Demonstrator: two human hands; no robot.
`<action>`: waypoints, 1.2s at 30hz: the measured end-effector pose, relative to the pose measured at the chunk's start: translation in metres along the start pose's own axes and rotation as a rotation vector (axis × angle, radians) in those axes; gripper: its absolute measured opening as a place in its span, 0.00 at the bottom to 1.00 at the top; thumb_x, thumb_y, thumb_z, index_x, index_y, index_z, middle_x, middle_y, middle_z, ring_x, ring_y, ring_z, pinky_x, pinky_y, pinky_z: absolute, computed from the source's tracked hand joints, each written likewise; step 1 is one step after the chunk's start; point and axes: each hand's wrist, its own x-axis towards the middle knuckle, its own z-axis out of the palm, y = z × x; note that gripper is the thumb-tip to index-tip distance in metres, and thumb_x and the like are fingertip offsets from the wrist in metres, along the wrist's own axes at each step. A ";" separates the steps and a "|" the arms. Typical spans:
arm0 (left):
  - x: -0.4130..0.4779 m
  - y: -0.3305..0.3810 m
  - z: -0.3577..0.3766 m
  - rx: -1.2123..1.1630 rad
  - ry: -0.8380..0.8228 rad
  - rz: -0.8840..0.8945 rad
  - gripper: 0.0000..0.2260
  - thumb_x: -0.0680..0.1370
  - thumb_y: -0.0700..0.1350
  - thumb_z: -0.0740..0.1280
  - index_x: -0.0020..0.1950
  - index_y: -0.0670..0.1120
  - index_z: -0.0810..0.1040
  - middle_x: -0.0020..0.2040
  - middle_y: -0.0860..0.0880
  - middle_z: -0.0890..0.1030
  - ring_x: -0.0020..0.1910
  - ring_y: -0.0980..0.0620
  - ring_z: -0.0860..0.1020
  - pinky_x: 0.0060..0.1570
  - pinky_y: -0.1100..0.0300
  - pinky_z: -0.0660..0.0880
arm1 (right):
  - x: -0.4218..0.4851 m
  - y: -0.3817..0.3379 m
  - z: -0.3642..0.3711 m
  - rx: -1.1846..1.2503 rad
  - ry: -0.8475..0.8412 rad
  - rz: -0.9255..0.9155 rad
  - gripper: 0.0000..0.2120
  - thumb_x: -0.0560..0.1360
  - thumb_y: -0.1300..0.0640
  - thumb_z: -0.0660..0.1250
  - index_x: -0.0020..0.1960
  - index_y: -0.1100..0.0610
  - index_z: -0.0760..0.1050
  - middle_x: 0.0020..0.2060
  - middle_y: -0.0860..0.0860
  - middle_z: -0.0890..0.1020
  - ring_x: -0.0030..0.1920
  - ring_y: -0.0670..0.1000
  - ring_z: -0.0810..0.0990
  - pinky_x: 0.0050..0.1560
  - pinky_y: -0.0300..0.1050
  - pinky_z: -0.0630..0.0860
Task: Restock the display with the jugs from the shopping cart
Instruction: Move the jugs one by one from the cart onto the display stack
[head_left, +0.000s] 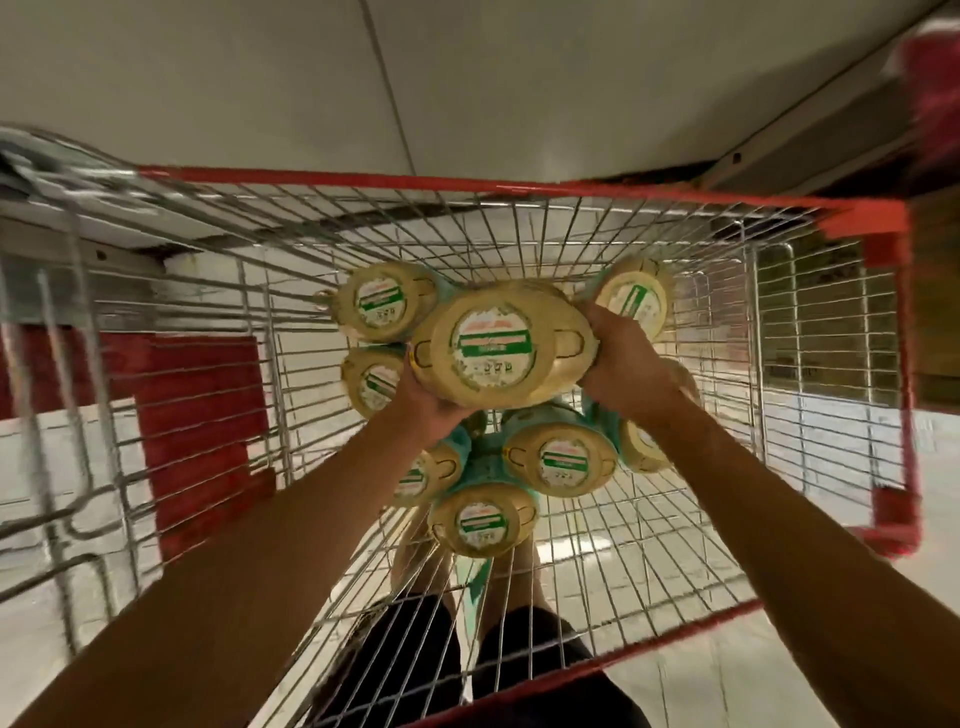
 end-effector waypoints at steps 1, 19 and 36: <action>-0.007 -0.002 -0.007 0.104 -0.004 0.044 0.17 0.87 0.36 0.51 0.66 0.43 0.77 0.48 0.51 0.87 0.47 0.58 0.86 0.43 0.62 0.81 | -0.013 -0.018 0.000 0.066 0.034 -0.040 0.19 0.73 0.58 0.76 0.58 0.41 0.77 0.46 0.32 0.82 0.51 0.28 0.80 0.51 0.29 0.77; -0.177 -0.046 0.053 0.466 -0.256 0.024 0.31 0.85 0.67 0.47 0.60 0.55 0.87 0.63 0.47 0.85 0.58 0.46 0.85 0.48 0.47 0.84 | -0.227 -0.127 -0.032 0.559 0.558 -0.020 0.07 0.70 0.56 0.75 0.49 0.52 0.85 0.43 0.40 0.89 0.45 0.41 0.87 0.46 0.36 0.82; -0.199 -0.373 0.221 0.946 -0.434 -0.074 0.28 0.84 0.68 0.51 0.61 0.55 0.86 0.63 0.45 0.85 0.62 0.42 0.82 0.59 0.36 0.79 | -0.561 0.001 -0.142 0.619 1.010 -0.001 0.08 0.75 0.55 0.72 0.48 0.41 0.86 0.38 0.40 0.87 0.40 0.42 0.85 0.43 0.34 0.79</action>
